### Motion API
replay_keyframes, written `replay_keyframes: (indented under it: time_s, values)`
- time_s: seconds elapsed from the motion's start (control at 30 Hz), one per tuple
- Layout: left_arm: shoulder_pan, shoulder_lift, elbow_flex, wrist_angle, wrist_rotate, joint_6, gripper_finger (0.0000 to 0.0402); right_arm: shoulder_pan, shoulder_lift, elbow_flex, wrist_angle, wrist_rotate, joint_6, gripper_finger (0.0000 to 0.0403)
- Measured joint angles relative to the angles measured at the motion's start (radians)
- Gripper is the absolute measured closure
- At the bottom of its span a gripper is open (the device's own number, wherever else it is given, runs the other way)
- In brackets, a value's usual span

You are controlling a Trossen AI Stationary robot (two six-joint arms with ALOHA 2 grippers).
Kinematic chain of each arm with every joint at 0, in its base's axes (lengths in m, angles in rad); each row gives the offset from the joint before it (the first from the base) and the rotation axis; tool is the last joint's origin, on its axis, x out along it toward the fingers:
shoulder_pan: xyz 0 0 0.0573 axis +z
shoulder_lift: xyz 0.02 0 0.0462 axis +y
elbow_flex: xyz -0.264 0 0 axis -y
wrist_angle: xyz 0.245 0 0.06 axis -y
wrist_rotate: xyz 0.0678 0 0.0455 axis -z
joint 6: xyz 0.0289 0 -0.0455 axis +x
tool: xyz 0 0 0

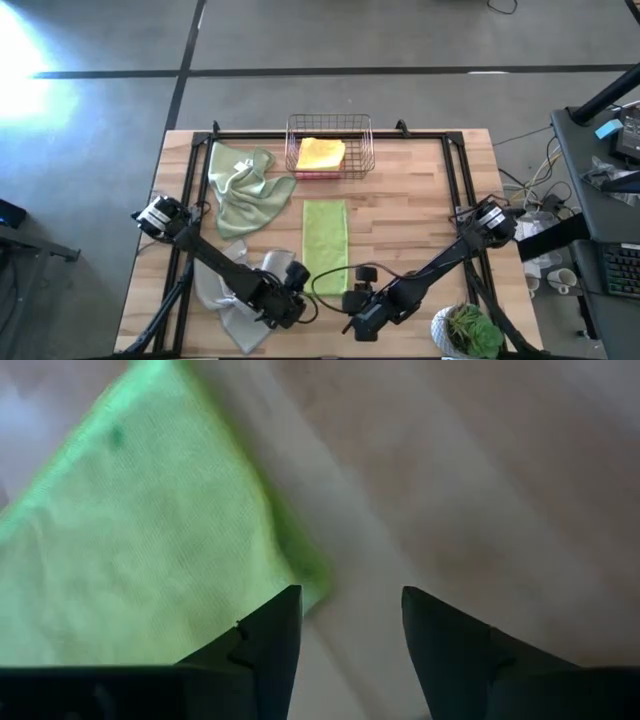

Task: Fold microfiber towels
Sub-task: Fold the green microfiber cloth

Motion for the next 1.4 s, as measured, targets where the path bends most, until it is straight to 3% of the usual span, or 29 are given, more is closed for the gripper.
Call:
replay_keyframes:
  time_s: [0.27,0.53,1.07,1.2,1.4]
  values:
    - [0.004,0.032,0.000,-0.001,-0.075,0.000,0.0242,-0.015,0.013,-0.001,0.000,0.074,-0.062,0.0266]
    - [0.026,0.037,-0.005,0.022,-0.077,0.000,0.0242,-0.026,0.061,-0.001,0.056,0.077,-0.165,0.0266]
    - [0.066,0.037,-0.014,0.075,-0.076,0.002,0.0242,-0.065,0.125,0.003,0.026,0.068,-0.164,0.0266]
    - [0.076,0.037,-0.014,0.076,-0.076,0.002,0.0265,-0.079,0.125,0.002,0.026,0.065,-0.164,0.0267]
    - [0.078,0.037,-0.014,0.077,-0.076,0.001,0.0343,-0.102,0.126,0.001,0.025,0.063,-0.164,0.0278]
